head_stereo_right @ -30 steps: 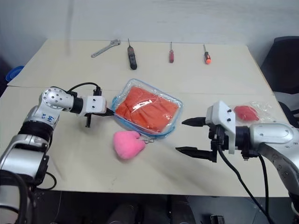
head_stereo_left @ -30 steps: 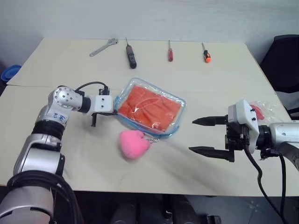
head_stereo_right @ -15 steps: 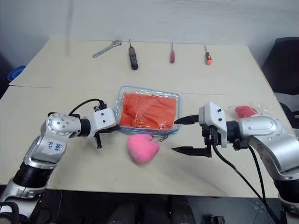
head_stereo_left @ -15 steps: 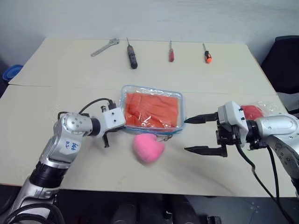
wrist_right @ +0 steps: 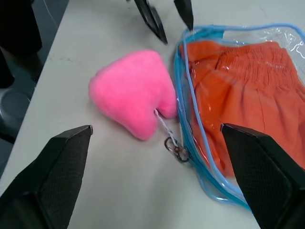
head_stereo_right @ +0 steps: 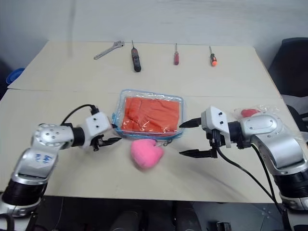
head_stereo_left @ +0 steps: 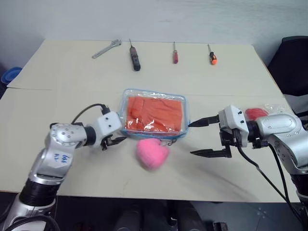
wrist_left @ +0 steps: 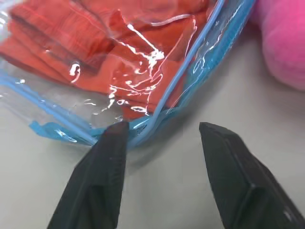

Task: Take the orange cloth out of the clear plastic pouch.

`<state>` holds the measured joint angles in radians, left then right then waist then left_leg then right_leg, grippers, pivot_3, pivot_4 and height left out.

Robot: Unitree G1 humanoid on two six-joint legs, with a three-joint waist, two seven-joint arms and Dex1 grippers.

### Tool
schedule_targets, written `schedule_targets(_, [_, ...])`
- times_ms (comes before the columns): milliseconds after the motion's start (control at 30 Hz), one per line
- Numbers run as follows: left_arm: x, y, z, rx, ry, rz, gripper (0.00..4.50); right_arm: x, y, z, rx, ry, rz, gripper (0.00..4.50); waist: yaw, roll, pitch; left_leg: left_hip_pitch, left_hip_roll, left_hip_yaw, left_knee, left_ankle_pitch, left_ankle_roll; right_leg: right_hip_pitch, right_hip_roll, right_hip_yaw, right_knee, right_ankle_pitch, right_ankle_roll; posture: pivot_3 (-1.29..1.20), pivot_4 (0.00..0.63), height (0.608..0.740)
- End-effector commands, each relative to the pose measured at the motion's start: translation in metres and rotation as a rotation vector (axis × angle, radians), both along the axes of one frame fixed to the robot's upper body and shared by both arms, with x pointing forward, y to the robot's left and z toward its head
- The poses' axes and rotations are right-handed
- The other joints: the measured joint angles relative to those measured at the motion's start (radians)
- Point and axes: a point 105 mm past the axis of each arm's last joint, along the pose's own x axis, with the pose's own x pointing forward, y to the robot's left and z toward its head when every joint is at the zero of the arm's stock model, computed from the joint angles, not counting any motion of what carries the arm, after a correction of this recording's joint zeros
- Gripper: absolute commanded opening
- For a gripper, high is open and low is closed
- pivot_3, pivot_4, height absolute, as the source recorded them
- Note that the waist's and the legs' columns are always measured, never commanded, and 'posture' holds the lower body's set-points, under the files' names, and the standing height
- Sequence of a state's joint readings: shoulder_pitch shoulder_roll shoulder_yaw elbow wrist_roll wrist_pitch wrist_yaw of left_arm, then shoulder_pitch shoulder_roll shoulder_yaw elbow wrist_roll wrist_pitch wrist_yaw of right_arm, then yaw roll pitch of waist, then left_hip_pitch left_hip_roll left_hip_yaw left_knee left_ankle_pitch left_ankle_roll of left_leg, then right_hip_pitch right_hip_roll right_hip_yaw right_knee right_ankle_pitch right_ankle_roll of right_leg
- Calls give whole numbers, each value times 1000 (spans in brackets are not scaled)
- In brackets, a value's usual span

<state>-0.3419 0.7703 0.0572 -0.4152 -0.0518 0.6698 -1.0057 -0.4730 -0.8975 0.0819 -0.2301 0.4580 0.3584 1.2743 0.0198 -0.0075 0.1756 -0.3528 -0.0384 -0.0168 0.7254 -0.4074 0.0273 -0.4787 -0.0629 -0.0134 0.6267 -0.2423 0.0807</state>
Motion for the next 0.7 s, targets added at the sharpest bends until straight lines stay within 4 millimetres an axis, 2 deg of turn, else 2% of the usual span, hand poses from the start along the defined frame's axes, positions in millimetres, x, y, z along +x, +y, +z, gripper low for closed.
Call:
schedule_targets(33, [-32,-9,25,-90,32,-192,2343,8,0,2,-30,-73,5,4500,1,0,0,0,0,0,0,0,0,0,0,0,0,0,0,0,150,740])
schedule_targets(133, [-54,-30,18,-121,159,-374,2343,19,3,-5,-75,-112,7,4500,2,0,0,0,0,0,0,0,0,1,0,0,-1,0,0,0,150,740])
schedule_targets(267, [-58,-48,1,-63,198,-499,2343,29,5,-11,-121,-142,27,4500,4,0,0,1,-1,-1,0,0,0,2,-1,-1,-1,0,0,0,150,740])
schedule_targets(367, [-41,-65,-21,41,160,-565,2343,42,10,-11,-150,-176,32,4500,2,0,0,1,-2,-1,0,0,0,1,-1,-1,-1,0,0,0,150,740])
schedule_targets(500, [-21,-80,-39,126,88,-600,2343,60,13,-11,-196,-231,19,4500,-1,0,0,1,-2,1,0,0,-1,1,0,-2,0,0,0,0,150,740])
schedule_targets(633, [-10,-87,-44,150,40,-618,2343,74,13,-13,-249,-285,19,4500,-4,0,0,0,-1,1,0,0,-1,0,0,-2,0,0,0,0,150,740])
schedule_targets(700, [-8,-89,-41,135,23,-624,1953,79,14,-17,-275,-311,28,4500,-2,0,0,0,-1,0,0,1,-1,1,0,-2,0,0,0,0,150,740])
